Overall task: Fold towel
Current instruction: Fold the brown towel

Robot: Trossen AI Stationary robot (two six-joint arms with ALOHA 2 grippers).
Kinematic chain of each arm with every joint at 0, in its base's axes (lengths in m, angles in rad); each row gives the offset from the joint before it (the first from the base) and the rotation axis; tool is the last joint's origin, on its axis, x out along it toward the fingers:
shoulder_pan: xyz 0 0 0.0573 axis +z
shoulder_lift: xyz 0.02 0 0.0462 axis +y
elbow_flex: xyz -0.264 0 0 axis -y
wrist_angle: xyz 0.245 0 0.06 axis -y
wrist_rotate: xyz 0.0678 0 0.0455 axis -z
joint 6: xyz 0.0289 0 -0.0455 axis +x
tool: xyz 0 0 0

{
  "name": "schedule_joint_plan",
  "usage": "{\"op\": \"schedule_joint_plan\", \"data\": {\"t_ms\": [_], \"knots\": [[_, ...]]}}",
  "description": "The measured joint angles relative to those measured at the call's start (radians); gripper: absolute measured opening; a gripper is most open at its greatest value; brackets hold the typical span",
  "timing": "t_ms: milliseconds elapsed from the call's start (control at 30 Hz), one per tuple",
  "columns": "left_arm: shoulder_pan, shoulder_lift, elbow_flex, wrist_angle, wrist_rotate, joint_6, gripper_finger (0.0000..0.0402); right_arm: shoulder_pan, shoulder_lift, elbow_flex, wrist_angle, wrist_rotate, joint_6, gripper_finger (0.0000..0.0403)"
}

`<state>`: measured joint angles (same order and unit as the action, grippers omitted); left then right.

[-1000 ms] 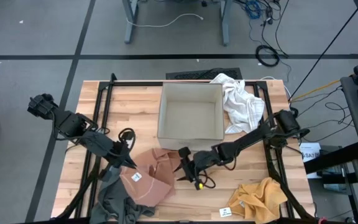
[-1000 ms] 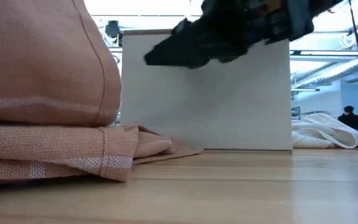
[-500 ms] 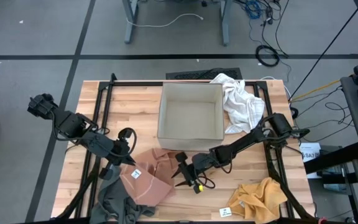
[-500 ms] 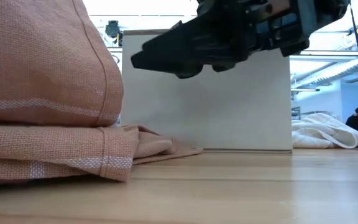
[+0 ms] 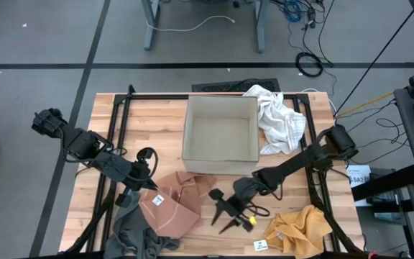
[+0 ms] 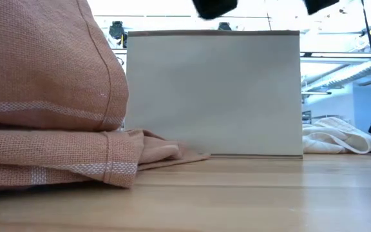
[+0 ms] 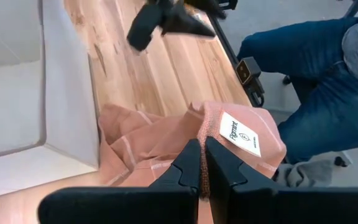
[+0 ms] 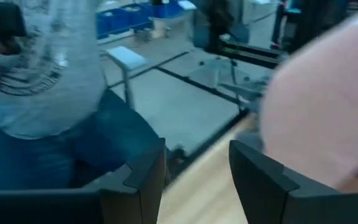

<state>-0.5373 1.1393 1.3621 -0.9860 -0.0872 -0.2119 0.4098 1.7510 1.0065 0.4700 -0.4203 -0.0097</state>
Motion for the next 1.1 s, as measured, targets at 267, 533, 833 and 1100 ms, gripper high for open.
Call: {"op": "schedule_joint_plan", "data": {"t_ms": [267,533,833,1100], "knots": [[0.000,0.000,0.000,0.008,-0.007,0.012,0.0009,0.107,-0.101,0.000,-0.062,-0.009,-0.010,0.0164],[0.000,0.000,0.000,0.025,-0.008,0.012,0.0009,0.181,-0.106,0.000,-0.043,-0.062,-0.007,0.0164],[0.000,0.000,0.000,0.048,-0.010,0.030,0.0009,0.265,-0.097,0.000,0.051,-0.109,0.069,0.0164],[0.000,0.000,0.000,0.060,-0.010,0.061,0.0009,0.307,-0.085,0.001,0.075,0.091,0.089,0.0164]]}}
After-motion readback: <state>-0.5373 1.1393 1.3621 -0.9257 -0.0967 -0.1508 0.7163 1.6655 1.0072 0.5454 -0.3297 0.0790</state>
